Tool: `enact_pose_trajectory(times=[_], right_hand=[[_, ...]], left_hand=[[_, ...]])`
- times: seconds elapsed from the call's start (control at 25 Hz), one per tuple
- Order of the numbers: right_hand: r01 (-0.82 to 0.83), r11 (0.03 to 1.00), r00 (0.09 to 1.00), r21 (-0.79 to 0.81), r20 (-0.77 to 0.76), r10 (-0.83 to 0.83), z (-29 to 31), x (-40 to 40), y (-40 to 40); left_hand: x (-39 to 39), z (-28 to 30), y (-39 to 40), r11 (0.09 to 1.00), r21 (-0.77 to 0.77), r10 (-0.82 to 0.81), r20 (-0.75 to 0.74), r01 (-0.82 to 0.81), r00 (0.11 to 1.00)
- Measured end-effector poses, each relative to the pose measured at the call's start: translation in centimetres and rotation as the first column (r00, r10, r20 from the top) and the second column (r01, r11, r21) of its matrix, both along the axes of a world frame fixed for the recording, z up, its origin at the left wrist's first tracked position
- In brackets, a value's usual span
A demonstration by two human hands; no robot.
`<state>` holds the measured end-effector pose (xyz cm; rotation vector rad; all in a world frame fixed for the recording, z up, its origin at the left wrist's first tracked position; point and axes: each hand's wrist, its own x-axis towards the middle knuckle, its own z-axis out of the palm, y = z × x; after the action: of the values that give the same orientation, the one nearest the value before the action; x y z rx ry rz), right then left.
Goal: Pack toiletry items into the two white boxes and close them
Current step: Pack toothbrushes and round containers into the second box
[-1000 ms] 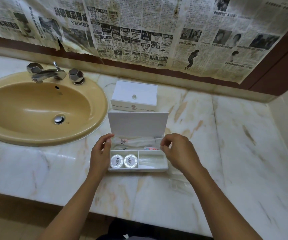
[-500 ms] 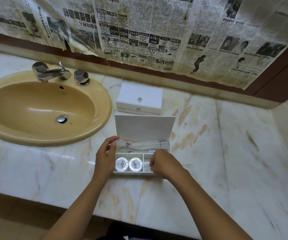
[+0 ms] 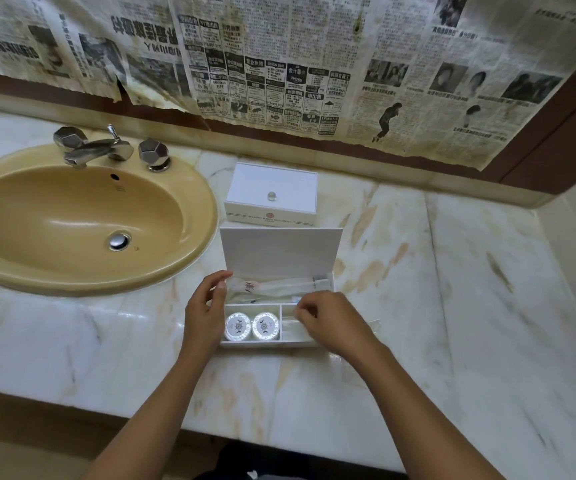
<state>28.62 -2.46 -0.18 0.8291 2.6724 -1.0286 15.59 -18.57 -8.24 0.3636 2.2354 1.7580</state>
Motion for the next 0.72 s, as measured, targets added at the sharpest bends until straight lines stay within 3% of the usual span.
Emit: enact_pose_trajectory(times=[0.12,0.28,0.48,0.72], right_hand=[[0.154,0.987,0.985,0.04,-0.087,-0.15,0.5,1.1,2.4],[0.262,0.957,0.965,0.123,-0.003,-0.264,-1.4,3.2,5.4],[0.166,0.971,0.966,0.173,0.17,-0.195,-4.6,4.7,6.0],[0.114,0.966,0.972,0.234,0.174,-0.157,-5.3,4.6,5.5]], left_hand=[[0.0,0.1,-0.1,1.0,0.001,-0.005,-0.004,0.005,1.0],[0.2,0.0,-0.2,1.0,0.021,0.002,0.048,-0.003,0.999],[0.9,-0.2,-0.5,0.999,0.029,0.023,0.076,-0.025,0.997],[1.1,-0.1,-0.4,1.0,0.019,0.015,0.059,-0.017,0.998]])
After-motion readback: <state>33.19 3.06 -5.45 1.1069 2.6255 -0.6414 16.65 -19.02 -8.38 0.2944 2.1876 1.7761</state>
